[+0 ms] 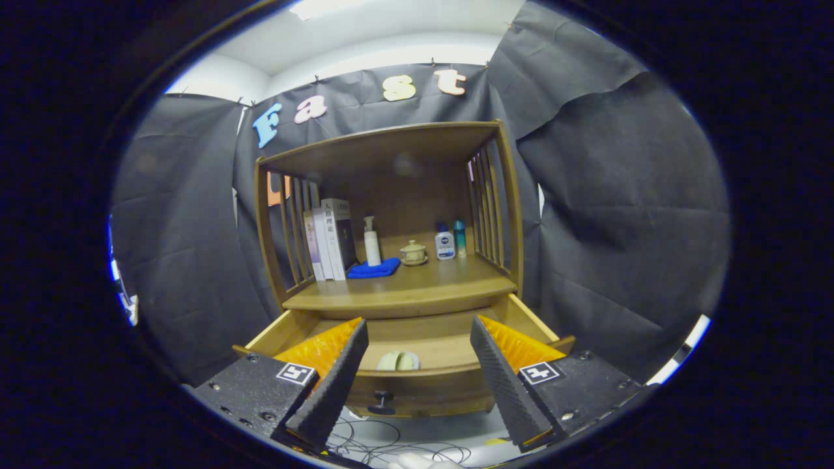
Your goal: Pull open the drawer, take out the items inside it, and place them on the countertop above the cabinet.
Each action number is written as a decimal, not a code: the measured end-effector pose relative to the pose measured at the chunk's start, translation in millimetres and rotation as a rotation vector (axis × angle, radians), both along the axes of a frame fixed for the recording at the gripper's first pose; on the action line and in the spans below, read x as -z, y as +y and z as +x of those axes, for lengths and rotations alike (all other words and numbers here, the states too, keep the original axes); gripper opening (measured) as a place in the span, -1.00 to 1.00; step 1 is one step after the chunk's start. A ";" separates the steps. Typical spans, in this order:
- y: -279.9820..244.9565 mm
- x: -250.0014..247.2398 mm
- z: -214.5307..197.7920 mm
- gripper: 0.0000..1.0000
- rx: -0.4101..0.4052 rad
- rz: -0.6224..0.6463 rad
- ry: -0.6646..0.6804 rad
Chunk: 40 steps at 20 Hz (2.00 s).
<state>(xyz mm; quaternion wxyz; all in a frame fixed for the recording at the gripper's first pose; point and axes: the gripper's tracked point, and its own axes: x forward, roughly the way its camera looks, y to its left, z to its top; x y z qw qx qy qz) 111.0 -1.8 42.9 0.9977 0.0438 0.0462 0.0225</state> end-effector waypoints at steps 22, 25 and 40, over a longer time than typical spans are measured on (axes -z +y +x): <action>63.8 148.4 153.0 0.74 -0.051 -0.157 0.902; 67.7 166.4 138.4 0.61 -0.070 -0.154 0.996; 61.0 160.9 130.7 -0.64 -0.051 -0.104 1.022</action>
